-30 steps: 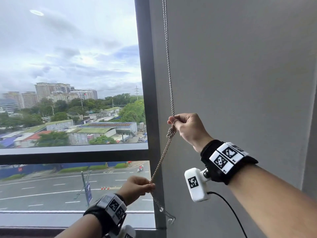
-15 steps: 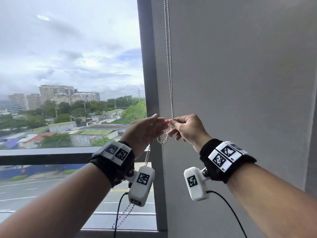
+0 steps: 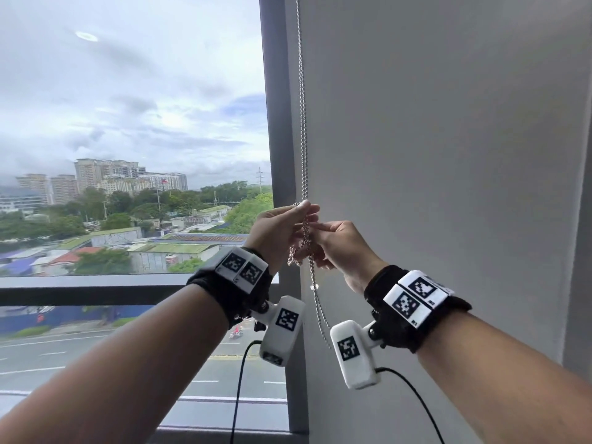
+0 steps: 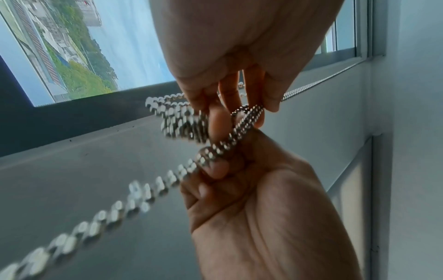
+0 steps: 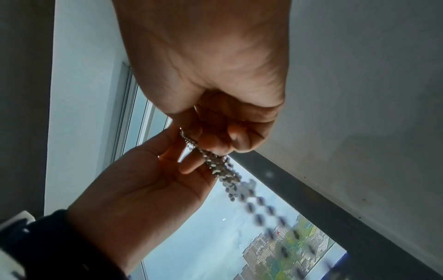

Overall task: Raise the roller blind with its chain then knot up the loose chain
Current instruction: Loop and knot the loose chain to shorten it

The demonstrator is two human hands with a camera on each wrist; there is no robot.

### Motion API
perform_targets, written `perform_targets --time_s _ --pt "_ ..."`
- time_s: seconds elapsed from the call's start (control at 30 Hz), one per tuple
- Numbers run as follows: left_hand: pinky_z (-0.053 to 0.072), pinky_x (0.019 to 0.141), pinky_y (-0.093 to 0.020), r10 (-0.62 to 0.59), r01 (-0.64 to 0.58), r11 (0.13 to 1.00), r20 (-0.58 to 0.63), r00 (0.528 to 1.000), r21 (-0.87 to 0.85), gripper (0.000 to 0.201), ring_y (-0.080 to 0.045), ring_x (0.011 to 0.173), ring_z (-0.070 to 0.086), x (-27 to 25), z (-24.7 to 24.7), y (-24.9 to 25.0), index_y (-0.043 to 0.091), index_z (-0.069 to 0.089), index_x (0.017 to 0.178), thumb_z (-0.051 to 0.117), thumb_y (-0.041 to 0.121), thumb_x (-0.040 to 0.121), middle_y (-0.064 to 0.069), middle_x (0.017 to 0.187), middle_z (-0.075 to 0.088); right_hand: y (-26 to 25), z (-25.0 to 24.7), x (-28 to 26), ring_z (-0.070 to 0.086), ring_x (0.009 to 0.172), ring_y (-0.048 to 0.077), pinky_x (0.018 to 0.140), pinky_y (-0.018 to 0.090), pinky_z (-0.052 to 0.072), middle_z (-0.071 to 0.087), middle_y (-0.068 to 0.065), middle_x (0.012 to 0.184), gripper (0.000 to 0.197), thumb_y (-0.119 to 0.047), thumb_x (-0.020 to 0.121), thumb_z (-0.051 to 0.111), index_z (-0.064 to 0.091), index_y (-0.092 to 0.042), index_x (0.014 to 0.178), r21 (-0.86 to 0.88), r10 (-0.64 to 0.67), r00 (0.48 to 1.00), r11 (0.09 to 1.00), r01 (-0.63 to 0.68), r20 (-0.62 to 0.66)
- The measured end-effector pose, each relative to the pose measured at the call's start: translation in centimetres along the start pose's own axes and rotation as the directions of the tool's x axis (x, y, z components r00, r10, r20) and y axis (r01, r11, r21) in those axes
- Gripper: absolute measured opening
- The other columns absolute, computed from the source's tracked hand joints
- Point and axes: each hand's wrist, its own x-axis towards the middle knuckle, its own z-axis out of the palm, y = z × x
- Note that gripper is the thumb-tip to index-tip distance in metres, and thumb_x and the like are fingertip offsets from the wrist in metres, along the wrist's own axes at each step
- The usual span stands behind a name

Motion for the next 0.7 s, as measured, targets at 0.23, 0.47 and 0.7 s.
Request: perform_targets --time_s 0.23,0.47,0.7 --pt "0.05 0.076 -0.034 0.0 0.0 1.0 -0.046 0.999 0.005 0.018 -0.027 0.071 0.058 0.2 -0.7 0.9 -0.006 0.065 0.085 0.046 -0.004 0.083 -0.019 0.089 0.061 -0.9 -1.5 0.4 0.045 0.045 0.012 0.043 0.024 0.036 0.065 0.008 0.062 0.016 -0.007 0.086 0.064 0.071 0.006 0.092 -0.163 -0.04 0.999 0.986 0.034 -0.034" --pt "0.059 0.058 -0.037 0.018 -0.011 0.996 -0.076 0.997 0.083 0.021 -0.03 0.062 0.069 0.0 -2.0 0.5 -0.003 0.063 0.083 0.045 -0.014 0.083 -0.019 0.082 0.067 -1.9 -2.5 2.0 0.068 0.059 0.025 0.066 0.038 0.062 0.072 0.017 0.07 0.006 -0.004 0.083 0.071 0.075 0.001 0.082 -0.344 -0.203 0.97 0.928 0.147 -0.133" --pt "0.054 0.046 -0.032 0.04 -0.036 0.998 -0.072 0.997 0.057 0.033 -0.027 0.056 0.068 0.2 -1.3 -0.2 0.012 0.04 0.078 0.064 -0.009 0.074 -0.019 0.083 0.068 -2.4 -0.7 3.7 0.076 0.073 0.036 0.076 0.047 0.063 0.074 0.021 0.078 0.005 0.004 0.079 0.075 0.074 -0.001 0.077 -0.2 -0.129 0.973 0.976 0.091 -0.19"
